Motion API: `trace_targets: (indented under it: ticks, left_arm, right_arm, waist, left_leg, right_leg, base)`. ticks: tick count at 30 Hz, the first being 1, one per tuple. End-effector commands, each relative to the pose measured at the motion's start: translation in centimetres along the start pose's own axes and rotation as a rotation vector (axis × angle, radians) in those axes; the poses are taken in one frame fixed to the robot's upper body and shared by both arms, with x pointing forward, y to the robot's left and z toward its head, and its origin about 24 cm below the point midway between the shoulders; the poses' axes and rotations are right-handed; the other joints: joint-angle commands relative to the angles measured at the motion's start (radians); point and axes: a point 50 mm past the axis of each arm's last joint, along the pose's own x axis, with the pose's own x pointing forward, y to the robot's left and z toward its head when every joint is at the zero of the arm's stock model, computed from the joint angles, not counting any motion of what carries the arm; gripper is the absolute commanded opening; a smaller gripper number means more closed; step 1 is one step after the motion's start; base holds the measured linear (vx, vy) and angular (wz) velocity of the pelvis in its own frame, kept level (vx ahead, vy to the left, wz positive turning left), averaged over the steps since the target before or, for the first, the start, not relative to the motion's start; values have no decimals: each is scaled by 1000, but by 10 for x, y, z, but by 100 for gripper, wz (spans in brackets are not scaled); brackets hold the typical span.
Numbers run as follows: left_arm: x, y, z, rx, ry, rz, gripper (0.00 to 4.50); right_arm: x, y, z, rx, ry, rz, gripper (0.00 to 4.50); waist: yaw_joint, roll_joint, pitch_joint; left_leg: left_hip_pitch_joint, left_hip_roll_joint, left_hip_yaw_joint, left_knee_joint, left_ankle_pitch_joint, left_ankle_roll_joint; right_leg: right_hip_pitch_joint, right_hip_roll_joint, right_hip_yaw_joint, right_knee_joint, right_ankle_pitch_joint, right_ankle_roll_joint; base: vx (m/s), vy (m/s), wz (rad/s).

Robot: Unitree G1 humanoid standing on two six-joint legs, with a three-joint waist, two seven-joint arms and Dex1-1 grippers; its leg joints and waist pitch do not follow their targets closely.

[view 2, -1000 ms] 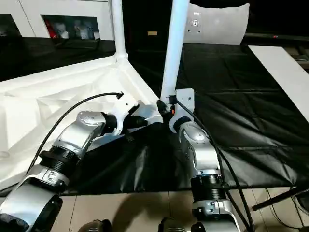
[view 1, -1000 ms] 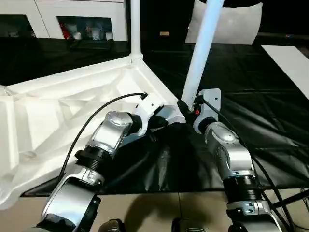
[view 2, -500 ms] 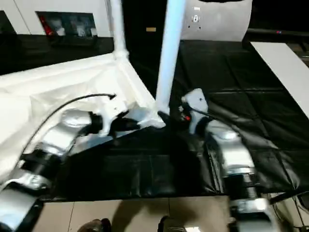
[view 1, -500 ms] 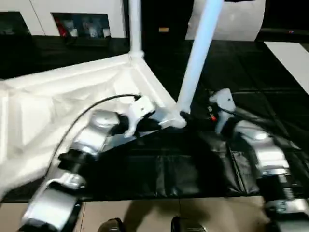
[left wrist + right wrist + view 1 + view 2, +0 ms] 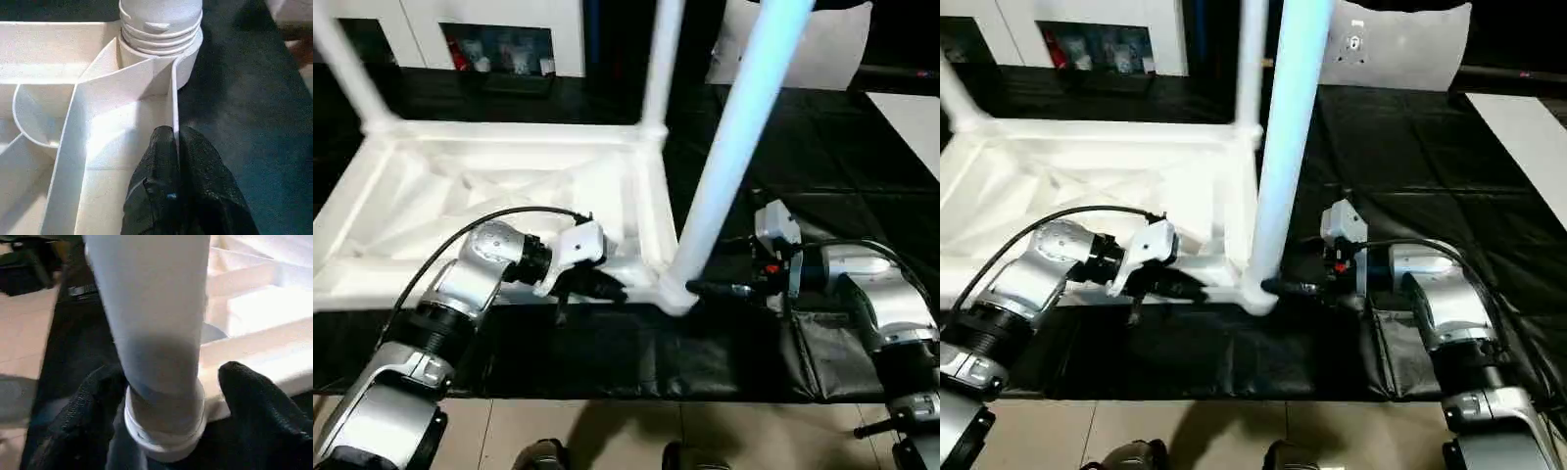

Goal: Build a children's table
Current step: Rotate leg to tighten

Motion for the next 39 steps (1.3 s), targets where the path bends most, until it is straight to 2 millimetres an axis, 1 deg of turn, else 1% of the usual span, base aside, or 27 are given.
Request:
trace_targets:
  ticks: [1, 2, 4, 6, 9, 11, 14, 15, 16, 19, 22, 24, 25, 26, 27, 28, 29, 30, 31, 32, 33, 34, 35, 36, 37, 38, 39]
  left_arm:
    - [12, -11, -5, 13, 39, -103, 0]
    - [12, -12, -5, 13, 36, -109, 0]
    - [12, -12, -5, 13, 33, -112, 0]
    - [12, -13, -5, 15, 32, -117, 0]
    - [12, -13, -5, 18, 30, -121, 0]
    - [11, -13, -6, 19, 32, -121, 0]
    - [10, -13, -7, 16, 35, -117, 0]
    - [10, -13, -7, 16, 36, -116, 0]
    - [10, -12, -7, 15, 37, -114, 0]
    - [12, -10, -6, -2, 14, -87, 0]
    - [16, -3, -1, -33, -21, -1, 0]
    - [19, 1, 1, -49, -28, 38, 0]
    - [20, 3, 3, -63, -32, 63, 0]
    - [23, 6, 5, -87, -43, 102, 0]
    - [23, 6, 5, -87, -43, 102, 0]
    - [30, 12, 13, -137, -77, 162, 0]
    - [32, 13, 14, -148, -84, 173, 0]
    - [35, 14, 17, -160, -90, 189, 0]
    - [39, 18, 22, -181, -94, 230, 0]
    - [42, 21, 25, -196, -99, 260, 0]
    - [46, 25, 29, -218, -109, 298, 0]
    - [47, 26, 30, -224, -112, 308, 0]
    - [50, 28, 32, -240, -120, 331, 0]
    - [53, 32, 38, -271, -135, 379, 0]
    - [54, 33, 39, -278, -138, 390, 0]
    - [58, 37, 44, -301, -149, 454, 0]
    - [59, 39, 46, -310, -152, 475, 0]
  right_arm:
    - [0, 1, 3, 1, -8, 51, 308]
    - [2, 4, 3, 11, -4, 95, 282]
    - [4, 6, 2, 16, 0, 119, 272]
    - [4, 7, 1, 18, 6, 139, 249]
    - [5, 7, 0, 19, 9, 155, 228]
    - [6, 7, -1, 23, 8, 163, 208]
    - [6, 9, -2, 32, 3, 177, 199]
    - [6, 10, -2, 33, 3, 178, 198]
    - [6, 10, -2, 35, 2, 181, 197]
    - [9, 15, -6, 52, -8, 181, 196]
    - [18, 21, -10, 87, -41, 125, 196]
    - [23, 21, -13, 100, -33, 52, 195]
    - [27, 20, -15, 109, -27, 13, 195]
    - [34, 19, -18, 100, -1, -52, 195]
    - [34, 19, -18, 100, -1, -52, 195]
    - [49, 17, -19, 136, 9, -187, 195]
    - [52, 16, -19, 149, 5, -213, 194]
    - [58, 15, -17, 181, -15, -255, 193]
    - [68, 15, -14, 214, -33, -316, 193]
    - [74, 15, -13, 224, -40, -353, 193]
    - [81, 15, -10, 239, -54, -390, 193]
    - [83, 15, -10, 243, -58, -398, 193]
    - [87, 15, -8, 256, -69, -420, 193]
    - [95, 13, -6, 292, -84, -493, 192]
    - [96, 12, -5, 301, -87, -511, 192]
    - [104, 7, -4, 359, -100, -612, 192]
    - [107, 5, -4, 381, -102, -658, 192]
  waist:
    - [0, -10, -66]
    - [0, -15, -65]
    - [4, -13, -65]
    - [6, -17, -65]
    - [8, -16, -65]
    - [9, -13, -64]
    - [9, -13, -64]
    - [10, -10, -65]
    - [9, -11, -65]
    - [11, -8, -66]
    - [16, -7, -64]
    - [14, -8, -57]
    - [9, -9, -55]
    - [5, -6, -52]
    - [2, -8, -50]
    - [-1, -7, -48]
    - [-7, -6, -47]
    - [-9, -7, -47]
    - [-20, -9, -46]
    - [-25, -9, -47]
    - [-28, -7, -45]
    - [-33, -6, -47]
    - [-35, -6, -47]
    - [-37, -6, -47]
    - [-39, -5, -49]
    - [-42, -6, -46]
    - [-44, -6, -46]
  left_leg:
    - [26, 35, 1, -55, -131, 123]
    - [25, 36, 2, -54, -130, 125]
    - [26, 36, 2, -55, -130, 124]
    - [26, 35, 2, -54, -123, 122]
    - [25, 34, 2, -54, -123, 121]
    - [26, 34, 2, -55, -128, 118]
    - [26, 34, 2, -55, -132, 113]
    - [26, 34, 1, -55, -131, 112]
    - [26, 34, 2, -55, -133, 110]
    - [26, 34, 2, -55, -127, 111]
    - [28, 35, 3, -56, -129, 109]
    - [27, 34, 1, -63, -169, 93]
    - [28, 33, -3, -69, -223, 69]
    - [31, 33, -6, -74, -271, 43]
    - [31, 33, -7, -76, -289, 29]
    - [32, 32, -12, -80, -326, 7]
    - [31, 29, -14, -83, -341, -14]
    - [32, 27, -17, -84, -362, -19]
    - [25, 25, -24, -88, -374, -32]
    - [23, 25, -28, -91, -382, -39]
    - [27, 25, -28, -91, -394, -41]
    - [34, 24, -27, -88, -418, -41]
    - [36, 24, -29, -90, -430, -37]
    - [35, 24, -28, -90, -425, -34]
    - [33, 24, -28, -92, -415, -32]
    - [31, 23, -28, -93, -416, -32]
    - [31, 22, -26, -93, -421, -33]
  right_leg:
    - [45, -29, 10, -46, -73, -307]
    - [44, -28, 10, -46, -72, -307]
    - [43, -29, 10, -46, -80, -305]
    - [43, -28, 10, -46, -76, -303]
    - [43, -29, 10, -46, -79, -301]
    - [42, -29, 10, -46, -83, -301]
    - [43, -29, 10, -47, -87, -299]
    - [43, -29, 10, -46, -84, -300]
    - [43, -28, 10, -47, -81, -301]
    - [44, -28, 10, -45, -60, -305]
    - [43, -27, 11, -47, -54, -305]
    - [41, -28, 10, -55, -120, -292]
    - [40, -32, 11, -64, -213, -273]
    - [37, -33, 12, -73, -301, -249]
    - [34, -34, 13, -77, -338, -234]
    - [32, -36, 13, -85, -415, -202]
    - [27, -34, 13, -87, -454, -182]
    - [24, -36, 12, -92, -490, -168]
    - [28, -36, 9, -93, -532, -143]
    - [26, -37, 7, -96, -557, -122]
    - [21, -36, 7, -100, -568, -117]
    - [13, -37, 7, -106, -577, -114]
    - [14, -36, 4, -111, -576, -112]
    - [14, -36, 5, -111, -564, -114]
    - [14, -36, 5, -111, -540, -119]
    - [12, -34, 5, -111, -532, -118]
    - [9, -33, 6, -112, -534, -119]
  base:
    - [0, 0, 0]
    - [0, 0, 0]
    - [0, 0, 0]
    - [0, 0, 0]
    - [0, 0, 0]
    - [0, 0, 0]
    - [0, 0, 0]
    - [0, 0, 0]
    - [0, 0, 0]
    - [0, 0, 0]
    - [0, 0, 0]
    - [0, 0, 0]
    - [0, 0, 0]
    - [0, 0, 0]
    - [0, 0, 0]
    - [-58, 1, -2]
    - [-58, 1, -2]
    - [-62, 5, -5]
    - [-58, 16, -11]
    - [-58, 16, -11]
    - [0, 0, 0]
    - [0, 0, 0]
    - [0, 0, 0]
    - [0, 0, 0]
    - [0, 0, 0]
    - [0, 0, 0]
    - [0, 0, 0]
